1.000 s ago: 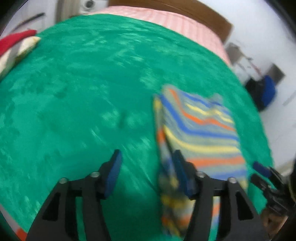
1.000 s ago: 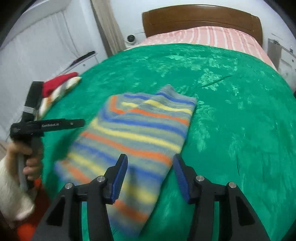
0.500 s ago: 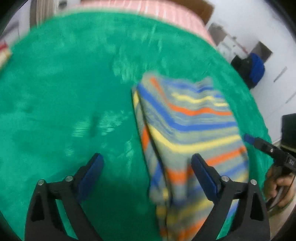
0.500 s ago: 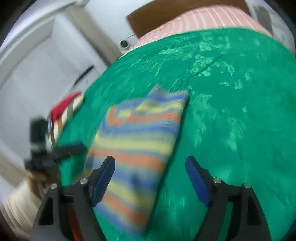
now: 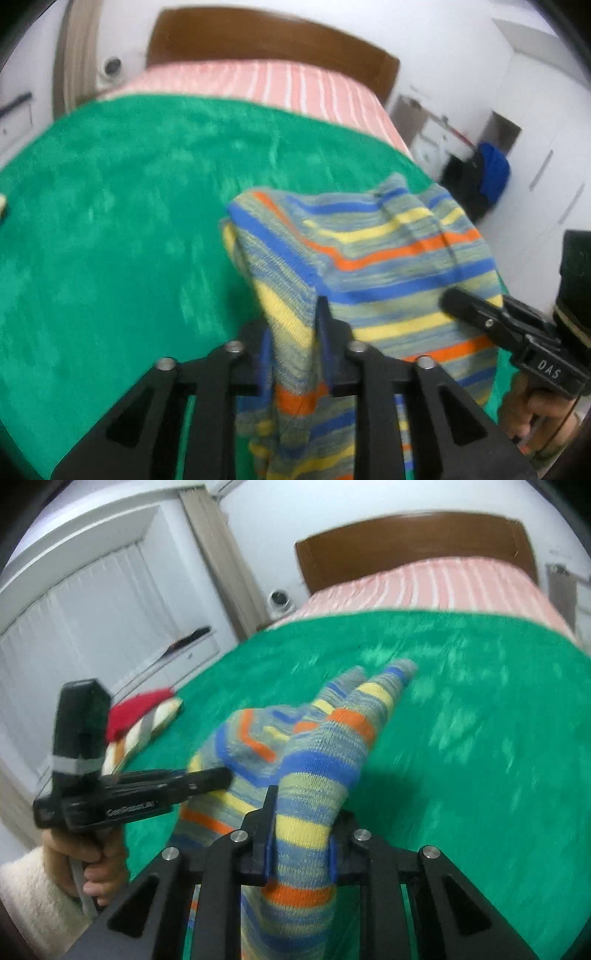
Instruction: Fold small clothes
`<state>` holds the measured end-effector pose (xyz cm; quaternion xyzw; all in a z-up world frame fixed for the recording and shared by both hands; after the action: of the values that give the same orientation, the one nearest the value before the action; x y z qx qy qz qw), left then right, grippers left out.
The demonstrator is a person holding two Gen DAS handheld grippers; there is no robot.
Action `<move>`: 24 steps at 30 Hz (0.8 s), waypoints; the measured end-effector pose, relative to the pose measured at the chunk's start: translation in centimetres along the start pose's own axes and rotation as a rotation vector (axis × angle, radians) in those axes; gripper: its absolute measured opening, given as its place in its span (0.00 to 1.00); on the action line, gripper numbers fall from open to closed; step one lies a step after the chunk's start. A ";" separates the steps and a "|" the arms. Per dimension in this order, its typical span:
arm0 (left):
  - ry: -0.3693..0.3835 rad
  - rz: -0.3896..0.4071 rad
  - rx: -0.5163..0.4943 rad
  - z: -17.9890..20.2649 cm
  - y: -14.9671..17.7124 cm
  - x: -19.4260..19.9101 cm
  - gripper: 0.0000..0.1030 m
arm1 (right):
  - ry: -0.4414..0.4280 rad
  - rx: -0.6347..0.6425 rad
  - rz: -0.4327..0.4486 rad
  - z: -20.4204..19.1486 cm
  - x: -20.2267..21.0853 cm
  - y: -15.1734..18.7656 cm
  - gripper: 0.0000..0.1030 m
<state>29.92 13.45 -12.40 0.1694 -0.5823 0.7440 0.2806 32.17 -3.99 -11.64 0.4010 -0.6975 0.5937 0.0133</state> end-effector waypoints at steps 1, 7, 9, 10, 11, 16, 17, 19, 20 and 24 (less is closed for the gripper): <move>-0.055 0.006 -0.010 -0.7 -0.6 -1.2 0.69 | 0.009 -0.007 0.016 0.7 -0.7 -1.0 0.24; -0.311 0.030 -0.098 -3.3 2.2 -0.7 0.87 | 0.290 -0.037 -0.068 8.6 -2.0 1.1 0.91; -0.353 0.107 -0.142 -2.4 3.2 1.9 0.93 | 0.315 -0.014 -0.044 8.3 0.2 2.4 0.95; -0.375 0.147 -0.163 -1.7 3.4 2.9 0.98 | 0.331 0.002 -0.035 7.8 1.4 3.1 0.96; -0.396 0.186 -0.175 -1.3 3.8 4.4 0.99 | 0.352 0.027 -0.018 6.9 2.9 3.9 0.97; -0.378 0.253 -0.148 2.0 4.5 9.6 1.00 | 0.404 0.099 0.054 3.0 9.1 5.8 0.99; -0.375 0.249 -0.156 2.6 4.7 10.4 1.00 | 0.413 0.111 0.076 2.2 10.3 6.0 0.99; -0.385 0.251 -0.181 3.5 4.7 11.4 1.00 | 0.420 0.130 0.107 0.7 12.1 6.0 0.99; -0.394 0.253 -0.190 3.9 4.7 11.7 1.00 | 0.427 0.137 0.105 0.1 12.8 6.4 0.99; -0.373 0.228 -0.187 5.3 5.8 13.4 1.00 | 0.401 0.150 0.065 -1.4 14.3 7.0 0.99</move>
<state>15.50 10.34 -7.70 0.2102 -0.7057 0.6696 0.0966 17.80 -10.74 -9.92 0.2520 -0.6474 0.7119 0.1027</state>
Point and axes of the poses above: each gripper's, at about its wrist camera, not at the fingertips, and x roughly against the way its jaws point, z to its right, y to its underside, the point moved 8 cm from there along -x, roughly the way its jaws point, and after that the axes turned 8 degrees about z, right-handed, at the moved point
